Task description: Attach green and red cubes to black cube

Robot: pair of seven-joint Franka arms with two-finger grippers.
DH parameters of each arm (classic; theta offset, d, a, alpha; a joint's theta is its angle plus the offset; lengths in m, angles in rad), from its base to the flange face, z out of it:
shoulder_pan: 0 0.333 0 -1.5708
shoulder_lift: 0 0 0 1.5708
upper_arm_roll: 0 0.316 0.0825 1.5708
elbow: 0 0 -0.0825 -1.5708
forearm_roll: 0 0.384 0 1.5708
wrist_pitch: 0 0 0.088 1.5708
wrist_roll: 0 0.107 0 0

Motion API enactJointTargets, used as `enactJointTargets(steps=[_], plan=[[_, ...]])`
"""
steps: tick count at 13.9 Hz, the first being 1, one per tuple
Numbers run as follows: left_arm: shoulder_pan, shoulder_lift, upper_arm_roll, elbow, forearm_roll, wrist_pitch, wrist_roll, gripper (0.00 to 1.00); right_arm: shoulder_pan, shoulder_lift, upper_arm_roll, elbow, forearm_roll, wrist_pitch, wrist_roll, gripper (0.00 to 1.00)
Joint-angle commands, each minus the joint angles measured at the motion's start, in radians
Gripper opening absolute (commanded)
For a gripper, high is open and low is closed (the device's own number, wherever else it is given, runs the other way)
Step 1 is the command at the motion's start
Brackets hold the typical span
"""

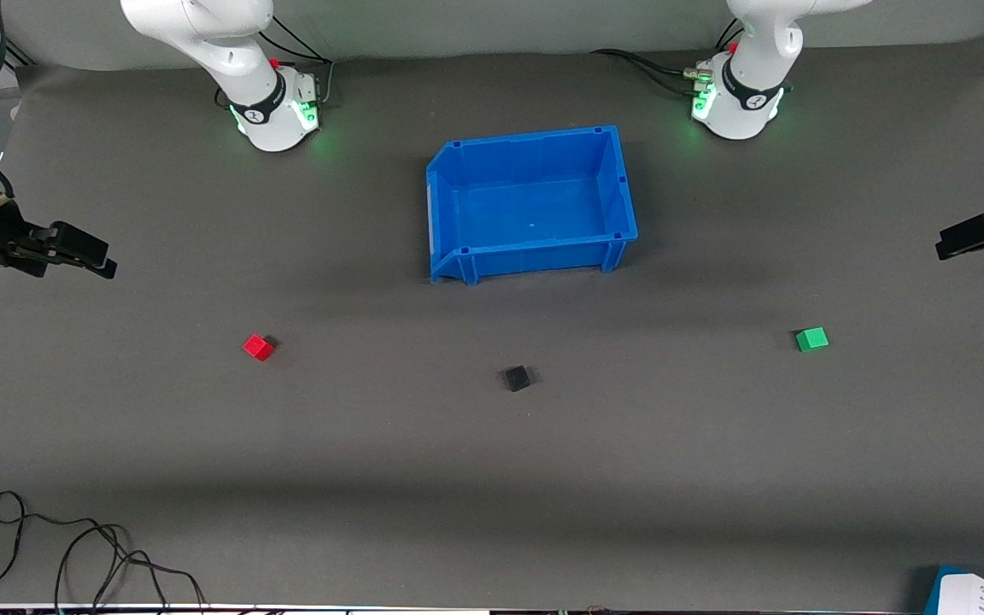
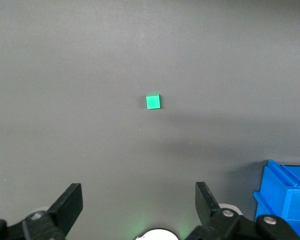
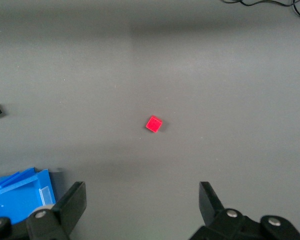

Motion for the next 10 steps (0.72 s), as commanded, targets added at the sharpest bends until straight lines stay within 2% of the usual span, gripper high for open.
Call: enactJointTargets(steps=[1, 7, 10], plan=[[-0.009, -0.008, 0.004, 0.01, 0.002, -0.02, 0.014, 1.0, 0.004, -0.006, 0.0, 0.003, -0.013, -0.003, -0.003, 1.0], [-0.009, -0.008, 0.004, 0.01, -0.008, -0.017, 0.011, 1.0, 0.002, 0.006, 0.0, 0.015, -0.004, 0.008, 0.008, 1.0], [-0.009, -0.01, 0.005, 0.007, -0.008, -0.02, 0.009, 1.0, -0.001, 0.049, -0.002, 0.041, -0.001, 0.009, 0.132, 1.0]])
